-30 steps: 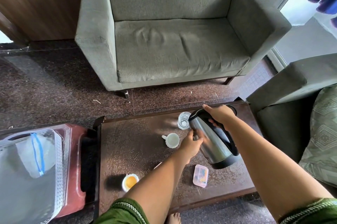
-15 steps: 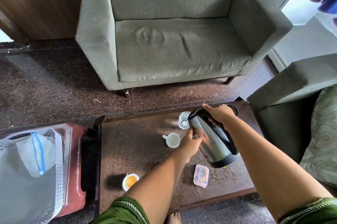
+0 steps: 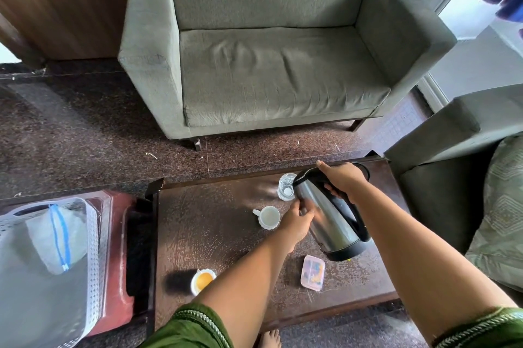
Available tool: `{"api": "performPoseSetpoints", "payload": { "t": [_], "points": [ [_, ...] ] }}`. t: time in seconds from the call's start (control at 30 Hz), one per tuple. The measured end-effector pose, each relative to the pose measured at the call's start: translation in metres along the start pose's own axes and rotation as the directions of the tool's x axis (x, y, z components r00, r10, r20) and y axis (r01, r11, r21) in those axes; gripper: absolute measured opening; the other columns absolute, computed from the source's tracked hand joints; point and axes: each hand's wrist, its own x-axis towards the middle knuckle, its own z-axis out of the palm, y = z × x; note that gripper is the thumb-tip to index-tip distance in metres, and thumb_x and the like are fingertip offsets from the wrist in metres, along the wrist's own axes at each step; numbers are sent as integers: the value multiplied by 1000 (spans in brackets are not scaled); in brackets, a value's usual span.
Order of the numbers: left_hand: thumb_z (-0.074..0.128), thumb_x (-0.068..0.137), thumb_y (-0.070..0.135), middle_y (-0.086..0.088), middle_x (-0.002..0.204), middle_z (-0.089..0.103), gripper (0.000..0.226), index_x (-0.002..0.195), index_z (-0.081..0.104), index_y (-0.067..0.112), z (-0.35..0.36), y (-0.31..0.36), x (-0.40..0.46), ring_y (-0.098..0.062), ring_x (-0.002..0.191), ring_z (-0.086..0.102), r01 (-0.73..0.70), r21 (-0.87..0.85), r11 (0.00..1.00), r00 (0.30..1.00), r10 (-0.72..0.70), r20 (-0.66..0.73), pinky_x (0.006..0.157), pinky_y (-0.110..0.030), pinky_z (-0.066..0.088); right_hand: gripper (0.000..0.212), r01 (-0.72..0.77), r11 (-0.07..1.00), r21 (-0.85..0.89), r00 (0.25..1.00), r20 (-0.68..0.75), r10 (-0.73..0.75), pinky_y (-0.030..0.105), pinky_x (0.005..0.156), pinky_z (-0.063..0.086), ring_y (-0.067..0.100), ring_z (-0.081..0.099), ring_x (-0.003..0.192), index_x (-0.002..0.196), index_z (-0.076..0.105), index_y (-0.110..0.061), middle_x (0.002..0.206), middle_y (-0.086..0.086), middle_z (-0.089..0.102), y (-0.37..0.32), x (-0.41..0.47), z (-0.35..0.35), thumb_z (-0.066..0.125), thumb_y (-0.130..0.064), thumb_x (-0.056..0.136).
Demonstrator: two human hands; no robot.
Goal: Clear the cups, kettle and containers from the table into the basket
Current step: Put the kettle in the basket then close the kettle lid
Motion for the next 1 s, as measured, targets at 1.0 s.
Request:
{"api": "performPoseSetpoints", "payload": {
  "t": [1.0],
  "points": [
    [51, 98, 22, -8, 143, 45, 56, 147, 23, 16, 8, 20, -58, -26, 130, 44, -52, 79, 995, 997, 56, -48, 102, -28, 34, 54, 95, 932, 350, 972, -236, -10, 33, 58, 48, 25, 56, 48, 48, 58, -11, 48, 6, 60, 76, -48, 24, 52, -53, 81]
  ]
}}
